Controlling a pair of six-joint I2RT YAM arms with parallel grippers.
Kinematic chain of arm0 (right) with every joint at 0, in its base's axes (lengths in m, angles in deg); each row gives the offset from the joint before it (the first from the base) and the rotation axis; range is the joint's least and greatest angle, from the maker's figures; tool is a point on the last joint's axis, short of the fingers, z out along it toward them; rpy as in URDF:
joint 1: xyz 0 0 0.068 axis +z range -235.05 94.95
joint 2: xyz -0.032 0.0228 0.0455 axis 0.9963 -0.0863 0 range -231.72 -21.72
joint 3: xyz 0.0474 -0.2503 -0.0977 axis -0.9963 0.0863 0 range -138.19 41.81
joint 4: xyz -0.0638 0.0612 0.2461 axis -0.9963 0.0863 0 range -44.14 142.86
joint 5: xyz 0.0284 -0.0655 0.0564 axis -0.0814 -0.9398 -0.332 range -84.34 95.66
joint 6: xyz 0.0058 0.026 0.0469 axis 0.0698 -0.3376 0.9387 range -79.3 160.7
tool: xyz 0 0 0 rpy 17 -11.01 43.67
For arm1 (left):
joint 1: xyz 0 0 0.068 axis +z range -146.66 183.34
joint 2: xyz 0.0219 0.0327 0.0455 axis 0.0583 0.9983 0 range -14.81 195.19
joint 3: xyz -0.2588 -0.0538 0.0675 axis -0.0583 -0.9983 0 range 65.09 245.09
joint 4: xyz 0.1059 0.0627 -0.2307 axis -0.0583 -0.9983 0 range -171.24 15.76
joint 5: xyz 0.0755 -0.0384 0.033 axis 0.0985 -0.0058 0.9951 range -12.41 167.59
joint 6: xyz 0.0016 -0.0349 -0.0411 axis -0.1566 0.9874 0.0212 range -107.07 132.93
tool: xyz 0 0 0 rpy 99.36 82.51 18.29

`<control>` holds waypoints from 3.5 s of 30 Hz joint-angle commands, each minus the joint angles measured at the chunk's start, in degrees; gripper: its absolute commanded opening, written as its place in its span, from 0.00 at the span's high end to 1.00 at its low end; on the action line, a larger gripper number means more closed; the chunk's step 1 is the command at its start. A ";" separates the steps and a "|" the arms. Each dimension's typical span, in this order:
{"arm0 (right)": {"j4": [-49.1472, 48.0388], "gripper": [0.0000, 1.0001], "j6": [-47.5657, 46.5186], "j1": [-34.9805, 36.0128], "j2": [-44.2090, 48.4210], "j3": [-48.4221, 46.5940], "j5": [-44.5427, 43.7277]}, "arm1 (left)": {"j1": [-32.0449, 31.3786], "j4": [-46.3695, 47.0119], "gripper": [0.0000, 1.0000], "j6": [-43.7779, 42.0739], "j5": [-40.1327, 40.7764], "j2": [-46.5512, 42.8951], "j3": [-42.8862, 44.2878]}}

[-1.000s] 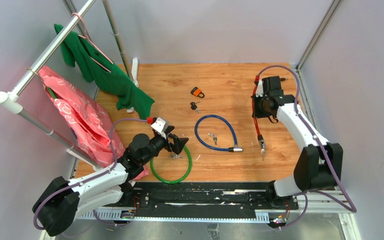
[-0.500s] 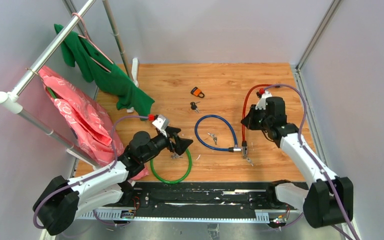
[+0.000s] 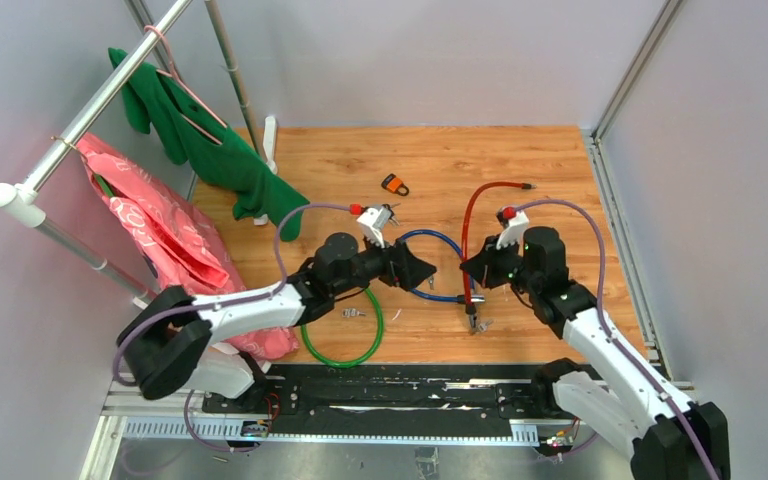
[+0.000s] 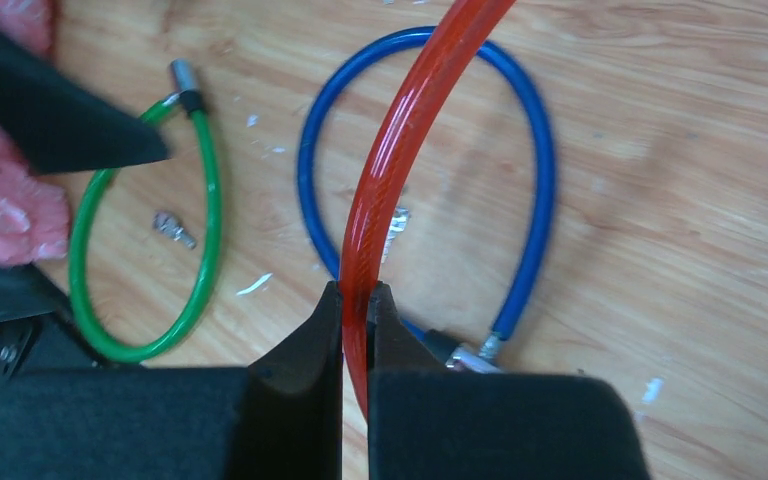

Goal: Lock with the key
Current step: Pick up the lock from the center of the board.

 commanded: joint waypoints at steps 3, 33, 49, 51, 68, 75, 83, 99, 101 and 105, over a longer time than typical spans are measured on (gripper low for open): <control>-5.61 1.00 0.06 9.62 5.44 3.89 -1.73 | -3.32 1.81 0.08 6.56 1.32 11.39 10.28; 7.28 0.53 -11.93 12.71 4.52 -5.49 5.23 | -3.30 2.82 1.00 -9.51 3.23 8.59 8.57; 32.42 0.22 -39.79 2.76 -18.28 -31.82 -6.13 | -1.76 9.06 1.00 -25.13 -1.35 -6.76 -6.49; 25.17 0.21 -43.35 2.81 -17.91 -27.18 -4.22 | -1.36 8.94 1.00 -25.00 -1.98 -8.02 -7.39; -16.10 0.44 -42.27 0.45 -24.31 -8.12 -10.49 | -0.40 9.12 1.00 -22.88 -2.67 -10.93 -9.87; -16.43 0.97 -39.64 0.18 -27.42 -10.24 -12.34 | -0.40 9.00 1.00 -22.67 -2.91 -11.99 -10.28; 1.28 1.00 -34.78 0.22 -16.29 -19.46 -0.66 | -0.22 9.69 1.00 -21.60 -5.81 -13.36 -6.98; 8.31 1.00 -23.39 1.36 7.73 -22.88 14.94 | -0.40 11.94 1.00 -25.97 -5.34 -5.28 1.89; 8.63 1.00 -23.67 1.37 7.98 -24.54 14.06 | -0.40 8.43 0.98 -27.84 -4.35 -5.24 1.45; 8.60 1.00 -24.39 1.34 6.42 -27.59 14.30 | -0.40 4.85 0.64 -33.18 -10.25 -6.37 -0.32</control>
